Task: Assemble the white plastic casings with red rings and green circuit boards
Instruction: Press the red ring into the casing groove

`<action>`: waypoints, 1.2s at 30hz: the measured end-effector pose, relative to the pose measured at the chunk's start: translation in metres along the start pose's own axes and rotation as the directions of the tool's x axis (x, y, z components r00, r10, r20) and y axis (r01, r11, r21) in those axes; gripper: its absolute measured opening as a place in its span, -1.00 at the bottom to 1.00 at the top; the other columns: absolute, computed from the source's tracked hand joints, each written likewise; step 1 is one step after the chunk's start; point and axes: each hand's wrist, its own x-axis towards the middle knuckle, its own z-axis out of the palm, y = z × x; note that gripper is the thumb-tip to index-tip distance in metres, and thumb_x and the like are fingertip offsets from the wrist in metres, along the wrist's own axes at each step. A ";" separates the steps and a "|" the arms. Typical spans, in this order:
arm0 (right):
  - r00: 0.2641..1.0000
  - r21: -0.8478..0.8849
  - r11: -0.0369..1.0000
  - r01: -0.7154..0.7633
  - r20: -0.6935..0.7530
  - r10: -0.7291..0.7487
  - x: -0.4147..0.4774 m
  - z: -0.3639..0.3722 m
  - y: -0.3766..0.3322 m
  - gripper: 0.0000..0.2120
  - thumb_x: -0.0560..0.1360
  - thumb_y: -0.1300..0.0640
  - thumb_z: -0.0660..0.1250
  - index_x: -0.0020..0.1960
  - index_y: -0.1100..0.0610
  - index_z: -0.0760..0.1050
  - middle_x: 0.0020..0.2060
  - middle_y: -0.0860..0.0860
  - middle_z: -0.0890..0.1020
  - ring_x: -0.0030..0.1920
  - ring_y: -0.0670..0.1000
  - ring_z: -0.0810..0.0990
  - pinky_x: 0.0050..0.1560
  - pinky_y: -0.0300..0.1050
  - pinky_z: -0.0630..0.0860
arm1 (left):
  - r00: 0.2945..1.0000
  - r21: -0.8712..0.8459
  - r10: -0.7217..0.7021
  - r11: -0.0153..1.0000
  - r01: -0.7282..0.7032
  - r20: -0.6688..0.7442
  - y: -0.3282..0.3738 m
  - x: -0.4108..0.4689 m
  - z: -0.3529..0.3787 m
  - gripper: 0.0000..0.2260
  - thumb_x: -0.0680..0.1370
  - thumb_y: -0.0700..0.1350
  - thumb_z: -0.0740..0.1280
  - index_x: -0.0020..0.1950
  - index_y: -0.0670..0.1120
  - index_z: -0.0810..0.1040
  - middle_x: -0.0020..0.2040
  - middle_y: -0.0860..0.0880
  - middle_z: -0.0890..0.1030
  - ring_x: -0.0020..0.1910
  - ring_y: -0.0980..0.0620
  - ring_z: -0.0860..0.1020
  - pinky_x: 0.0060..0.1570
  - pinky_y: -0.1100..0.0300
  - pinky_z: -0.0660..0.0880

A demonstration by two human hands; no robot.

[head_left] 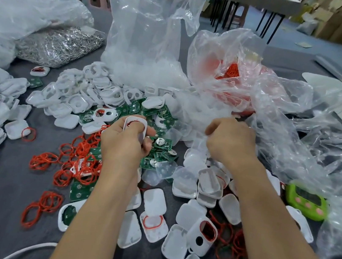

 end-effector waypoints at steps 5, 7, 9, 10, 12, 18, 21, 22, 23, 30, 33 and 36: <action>0.987 0.137 0.986 0.096 0.114 -0.112 0.004 -0.007 0.014 -0.63 0.50 0.30 0.35 0.20 -0.06 0.62 0.22 0.01 0.62 0.08 0.05 0.61 0.04 -0.14 0.52 | 1.000 0.023 -0.012 1.000 0.012 -0.002 -0.001 0.003 0.000 -0.84 0.60 -0.36 0.23 -0.11 -0.20 0.55 -0.40 -0.06 0.61 -0.54 0.07 0.37 -0.56 0.32 0.31; 0.985 0.265 0.959 0.101 0.109 -0.134 0.004 -0.012 0.022 -0.75 0.50 0.26 0.43 -0.01 -0.11 0.66 0.10 -0.07 0.62 -0.14 -0.08 0.61 -0.18 -0.33 0.48 | 1.000 0.041 -0.018 0.999 0.018 0.005 -0.002 0.003 0.000 -0.85 0.59 -0.36 0.23 -0.11 -0.21 0.56 -0.37 -0.09 0.62 -0.54 0.06 0.37 -0.56 0.32 0.32; 0.979 0.429 0.899 0.088 0.128 -0.157 0.001 -0.012 0.028 -0.82 0.48 0.16 0.51 -0.14 -0.14 0.68 0.01 -0.19 0.68 -0.06 -0.18 0.63 -0.17 -0.42 0.41 | 1.000 0.048 -0.020 0.999 0.019 0.017 -0.002 0.003 0.001 -0.83 0.58 -0.36 0.24 -0.13 -0.19 0.57 -0.36 -0.09 0.62 -0.55 0.06 0.37 -0.55 0.32 0.34; 0.978 0.546 0.836 0.047 0.147 -0.151 -0.002 -0.012 0.031 -0.88 0.48 0.10 0.53 -0.14 -0.13 0.71 -0.02 -0.23 0.69 0.01 -0.22 0.63 -0.08 -0.39 0.44 | 0.999 0.050 -0.020 0.999 0.019 0.025 -0.003 0.003 0.001 -0.82 0.57 -0.36 0.24 -0.14 -0.18 0.58 -0.37 -0.09 0.62 -0.56 0.06 0.37 -0.55 0.32 0.35; 0.992 0.721 0.692 -0.023 0.101 -0.072 -0.009 -0.012 0.038 -0.94 0.51 0.04 0.51 -0.09 -0.12 0.73 -0.03 -0.19 0.72 0.04 -0.19 0.65 0.07 -0.24 0.52 | 0.999 0.055 -0.020 0.998 0.018 0.040 -0.003 0.002 0.003 -0.80 0.57 -0.36 0.25 -0.16 -0.16 0.59 -0.38 -0.09 0.63 -0.56 0.07 0.38 -0.55 0.32 0.35; 0.972 0.528 0.835 0.157 -0.231 -0.037 -0.046 -0.022 0.066 -0.78 0.45 0.24 0.47 -0.16 -0.08 0.74 -0.34 -0.24 0.69 -0.31 -0.25 0.63 -0.29 -0.46 0.47 | 0.997 0.086 -0.007 0.996 0.000 0.079 -0.007 0.000 0.002 -0.79 0.56 -0.33 0.26 -0.18 -0.14 0.61 -0.38 -0.07 0.63 -0.56 0.06 0.39 -0.56 0.31 0.35; 0.991 0.314 0.941 0.127 -0.002 -0.133 -0.066 -0.017 0.070 -0.77 0.45 0.25 0.42 -0.06 -0.08 0.70 -0.32 -0.23 0.65 -0.26 -0.19 0.61 -0.30 -0.47 0.39 | 0.993 0.107 -0.017 0.994 0.005 0.116 -0.010 -0.001 0.002 -0.81 0.57 -0.32 0.27 -0.16 -0.13 0.61 -0.39 -0.05 0.63 -0.57 0.07 0.40 -0.57 0.32 0.33; 0.986 0.275 0.952 0.137 0.057 -0.158 -0.071 -0.015 0.071 -0.73 0.47 0.25 0.41 0.00 -0.11 0.66 -0.23 -0.21 0.65 -0.21 -0.18 0.59 -0.27 -0.45 0.37 | 0.991 0.117 -0.026 0.993 0.011 0.134 -0.011 -0.002 0.003 -0.81 0.57 -0.31 0.27 -0.15 -0.13 0.62 -0.39 -0.05 0.63 -0.56 0.07 0.41 -0.57 0.33 0.32; 0.980 0.279 0.950 0.142 0.093 -0.173 -0.076 -0.014 0.073 -0.70 0.49 0.26 0.39 0.07 -0.12 0.64 -0.16 -0.20 0.64 -0.18 -0.20 0.57 -0.26 -0.49 0.35 | 0.987 0.129 -0.038 0.991 0.018 0.157 -0.013 -0.003 0.004 -0.82 0.57 -0.31 0.27 -0.13 -0.13 0.62 -0.38 -0.05 0.64 -0.55 0.08 0.41 -0.56 0.33 0.32; 0.887 0.407 0.902 0.145 -0.457 0.064 -0.072 -0.067 0.102 -0.68 0.50 0.34 0.28 -0.08 0.03 0.75 -0.25 -0.14 0.71 -0.36 -0.25 0.60 -0.37 -0.47 0.42 | 0.935 0.111 -0.221 0.974 0.198 0.276 -0.022 -0.010 0.014 -0.81 0.64 -0.35 0.23 -0.05 -0.16 0.60 -0.36 -0.09 0.67 -0.48 0.06 0.57 -0.54 0.31 0.45; 0.921 0.195 0.973 -0.126 -0.341 0.188 -0.024 -0.084 0.130 -0.68 0.48 0.38 0.25 0.03 0.16 0.73 0.00 0.13 0.74 0.04 0.13 0.68 0.01 -0.14 0.58 | 0.916 0.145 -0.257 0.964 0.221 0.310 -0.027 -0.007 0.017 -0.84 0.65 -0.34 0.23 0.01 -0.17 0.58 -0.30 -0.10 0.70 -0.41 0.04 0.65 -0.47 0.28 0.54; 0.989 -0.113 0.982 -0.150 -0.004 0.150 0.012 -0.074 0.135 -0.71 0.56 0.36 0.21 0.18 0.26 0.64 0.16 0.20 0.66 0.17 0.19 0.62 0.09 -0.07 0.54 | 0.915 0.191 -0.248 0.962 0.194 0.318 -0.030 -0.004 0.020 -0.85 0.64 -0.35 0.25 0.03 -0.18 0.59 -0.31 -0.09 0.70 -0.41 0.05 0.65 -0.45 0.29 0.55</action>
